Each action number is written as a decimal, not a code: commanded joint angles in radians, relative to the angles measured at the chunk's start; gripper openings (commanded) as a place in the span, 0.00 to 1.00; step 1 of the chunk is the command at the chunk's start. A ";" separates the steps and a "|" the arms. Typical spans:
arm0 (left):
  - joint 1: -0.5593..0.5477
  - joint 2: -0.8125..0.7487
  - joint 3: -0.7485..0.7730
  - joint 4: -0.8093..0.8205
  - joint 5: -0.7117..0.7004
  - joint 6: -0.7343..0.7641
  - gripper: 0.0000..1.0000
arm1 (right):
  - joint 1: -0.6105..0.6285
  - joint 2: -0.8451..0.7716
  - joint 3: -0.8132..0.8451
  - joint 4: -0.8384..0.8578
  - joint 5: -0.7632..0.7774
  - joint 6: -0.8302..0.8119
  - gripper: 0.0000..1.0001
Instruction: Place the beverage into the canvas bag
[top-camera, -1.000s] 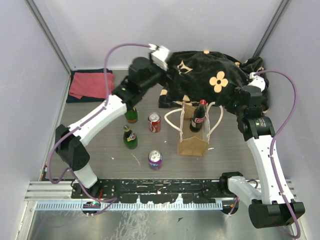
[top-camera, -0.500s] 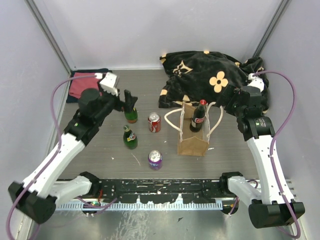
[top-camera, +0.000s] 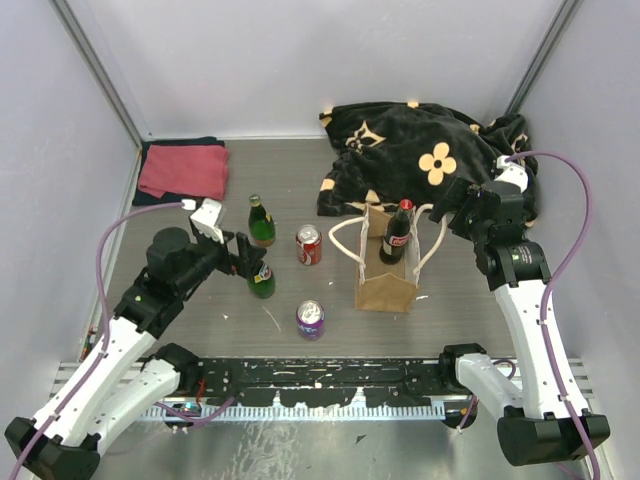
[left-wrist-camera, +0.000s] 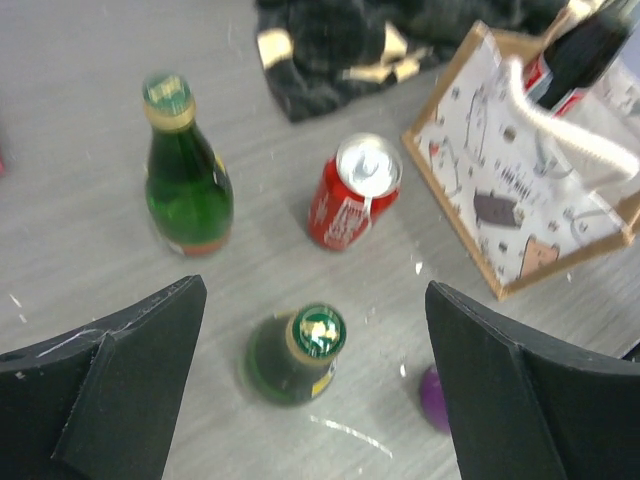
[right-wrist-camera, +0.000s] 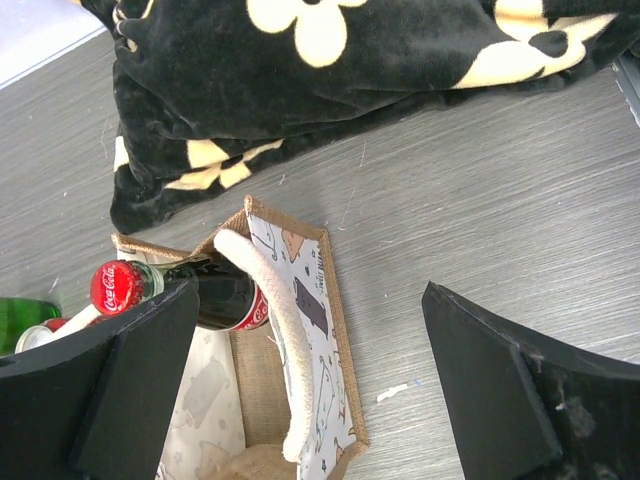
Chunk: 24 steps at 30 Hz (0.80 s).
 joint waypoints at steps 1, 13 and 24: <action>-0.001 -0.017 -0.082 -0.003 0.011 -0.069 0.98 | -0.004 -0.009 0.011 0.034 0.003 0.000 1.00; -0.026 -0.004 -0.224 0.097 -0.033 -0.148 0.96 | -0.004 -0.019 -0.025 0.042 0.009 0.015 1.00; -0.052 0.051 -0.277 0.221 -0.079 -0.115 0.85 | -0.004 -0.028 -0.026 0.045 0.006 0.034 1.00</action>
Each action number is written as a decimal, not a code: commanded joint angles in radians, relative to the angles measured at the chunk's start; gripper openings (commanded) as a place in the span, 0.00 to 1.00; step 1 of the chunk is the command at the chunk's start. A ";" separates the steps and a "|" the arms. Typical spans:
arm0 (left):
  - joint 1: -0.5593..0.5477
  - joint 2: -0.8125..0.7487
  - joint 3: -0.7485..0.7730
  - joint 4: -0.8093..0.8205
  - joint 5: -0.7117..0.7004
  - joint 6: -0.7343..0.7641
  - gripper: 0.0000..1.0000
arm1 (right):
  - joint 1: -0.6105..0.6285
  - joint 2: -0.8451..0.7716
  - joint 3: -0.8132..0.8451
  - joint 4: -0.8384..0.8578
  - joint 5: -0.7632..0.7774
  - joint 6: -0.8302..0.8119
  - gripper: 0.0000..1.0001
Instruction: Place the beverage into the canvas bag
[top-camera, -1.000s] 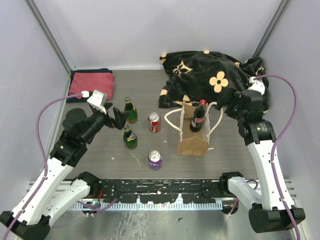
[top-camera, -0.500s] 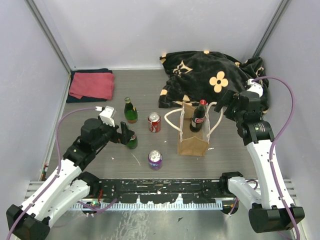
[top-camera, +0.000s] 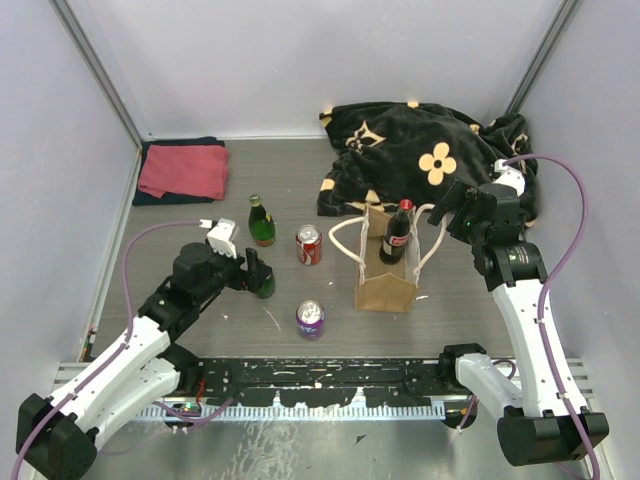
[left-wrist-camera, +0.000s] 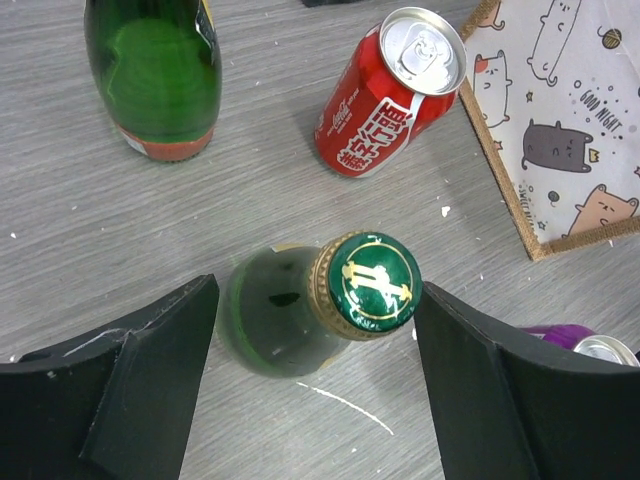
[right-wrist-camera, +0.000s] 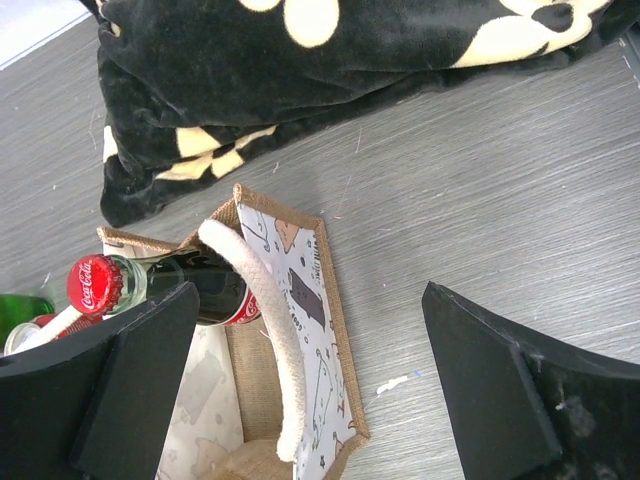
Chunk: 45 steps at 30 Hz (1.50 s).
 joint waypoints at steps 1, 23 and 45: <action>-0.016 0.020 -0.012 0.105 -0.038 0.021 0.83 | -0.004 -0.028 0.005 0.044 0.004 0.021 1.00; -0.042 0.068 0.009 0.101 -0.044 0.082 0.00 | -0.004 -0.047 0.002 0.040 -0.005 0.046 1.00; -0.057 0.127 0.562 -0.137 0.112 0.145 0.00 | -0.004 -0.067 0.028 0.029 -0.034 0.083 1.00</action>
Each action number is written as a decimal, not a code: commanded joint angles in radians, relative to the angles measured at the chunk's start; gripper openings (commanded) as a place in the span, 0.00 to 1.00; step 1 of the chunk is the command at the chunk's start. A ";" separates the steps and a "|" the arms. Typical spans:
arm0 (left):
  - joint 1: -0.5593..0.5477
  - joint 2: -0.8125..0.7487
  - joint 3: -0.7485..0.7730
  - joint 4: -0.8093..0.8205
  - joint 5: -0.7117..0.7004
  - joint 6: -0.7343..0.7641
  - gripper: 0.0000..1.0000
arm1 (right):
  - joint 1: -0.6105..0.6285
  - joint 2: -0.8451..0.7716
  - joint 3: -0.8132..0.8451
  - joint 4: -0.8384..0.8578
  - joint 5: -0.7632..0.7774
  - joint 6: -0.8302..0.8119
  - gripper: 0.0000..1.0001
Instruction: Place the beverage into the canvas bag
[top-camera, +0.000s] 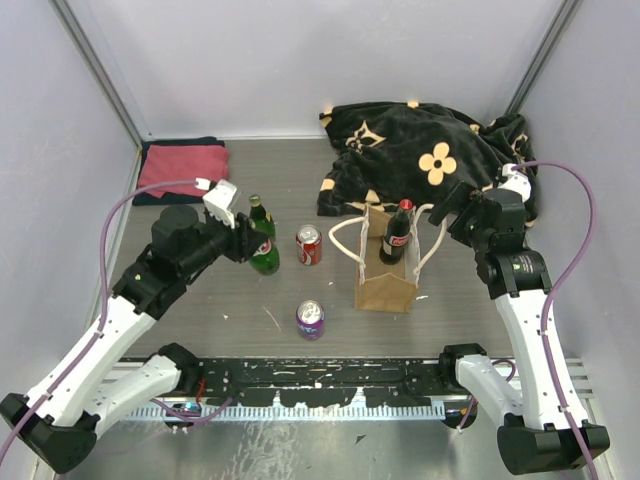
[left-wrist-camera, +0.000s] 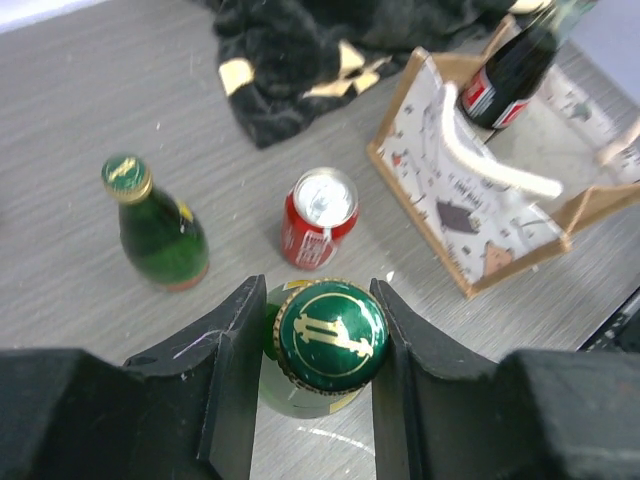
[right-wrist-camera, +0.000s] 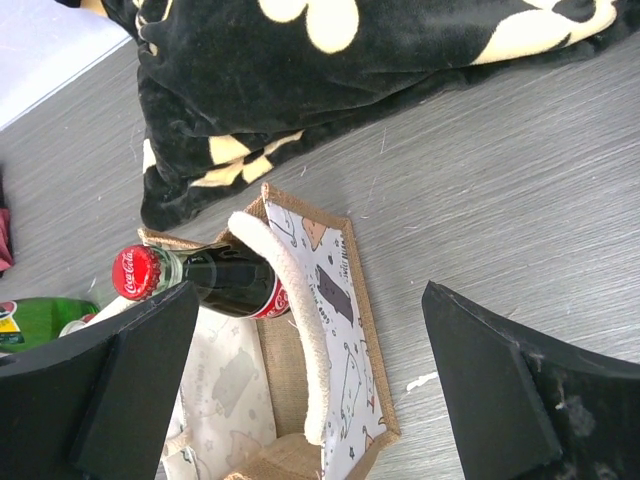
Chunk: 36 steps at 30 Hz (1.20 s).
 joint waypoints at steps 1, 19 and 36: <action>-0.024 0.054 0.173 0.105 0.075 -0.029 0.00 | -0.005 -0.017 0.034 0.028 -0.016 0.015 1.00; -0.246 0.552 0.669 0.283 0.077 -0.049 0.00 | -0.004 -0.012 0.020 0.050 -0.088 0.064 1.00; -0.395 0.864 0.879 0.324 0.080 -0.051 0.00 | -0.004 -0.014 -0.019 0.066 -0.119 0.034 1.00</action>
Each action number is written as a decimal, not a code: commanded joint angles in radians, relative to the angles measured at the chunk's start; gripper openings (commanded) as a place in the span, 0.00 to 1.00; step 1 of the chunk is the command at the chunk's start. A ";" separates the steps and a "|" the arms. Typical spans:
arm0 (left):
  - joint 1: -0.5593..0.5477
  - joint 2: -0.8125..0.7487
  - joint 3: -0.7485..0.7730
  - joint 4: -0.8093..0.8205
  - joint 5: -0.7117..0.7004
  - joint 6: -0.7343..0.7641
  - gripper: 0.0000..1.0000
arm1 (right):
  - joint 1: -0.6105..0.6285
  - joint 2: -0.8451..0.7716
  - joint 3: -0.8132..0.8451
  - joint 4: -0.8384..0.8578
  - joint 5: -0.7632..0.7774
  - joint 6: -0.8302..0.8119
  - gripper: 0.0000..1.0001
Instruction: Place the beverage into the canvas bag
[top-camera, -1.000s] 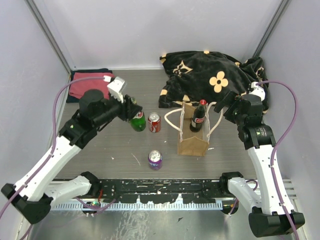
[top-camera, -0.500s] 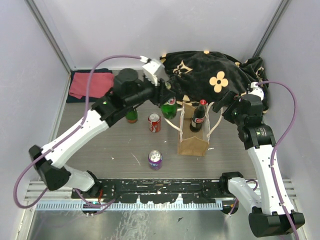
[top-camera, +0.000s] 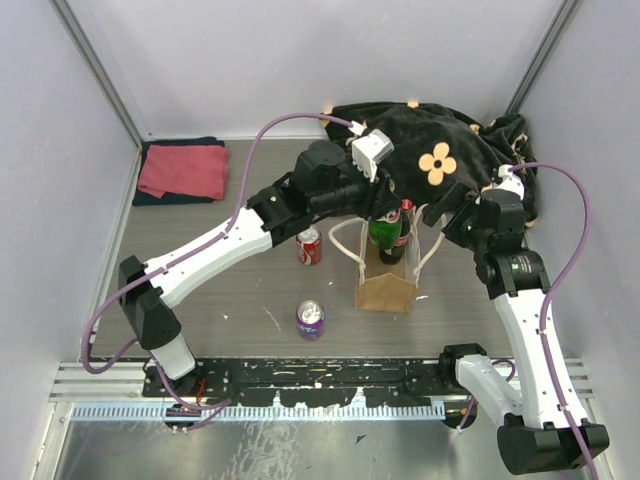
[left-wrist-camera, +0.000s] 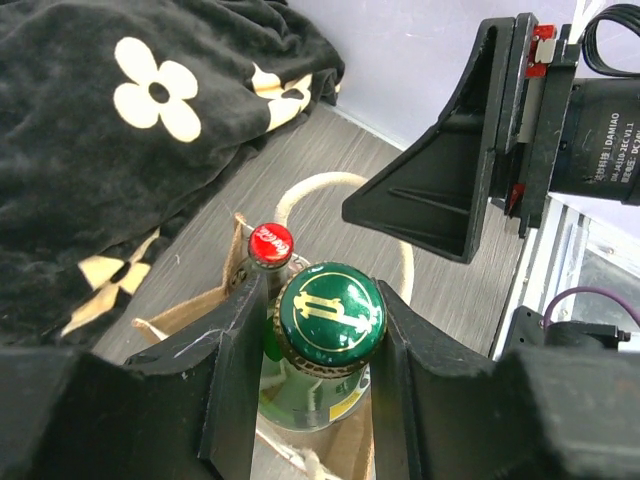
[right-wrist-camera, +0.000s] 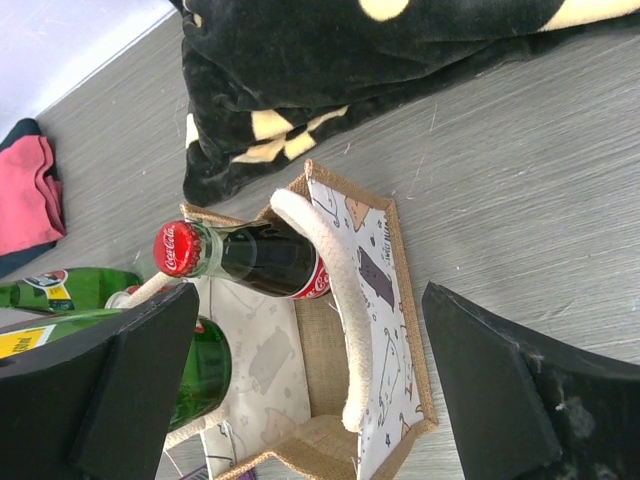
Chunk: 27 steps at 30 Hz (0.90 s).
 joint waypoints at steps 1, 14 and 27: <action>-0.022 0.012 0.063 0.174 0.014 -0.006 0.00 | -0.004 -0.013 -0.012 0.056 -0.018 -0.022 1.00; -0.025 0.052 -0.078 0.221 -0.020 0.027 0.00 | -0.004 -0.005 -0.045 0.082 -0.041 -0.029 1.00; 0.009 0.128 -0.171 0.348 -0.068 0.066 0.00 | -0.004 0.039 0.032 0.037 -0.021 -0.048 1.00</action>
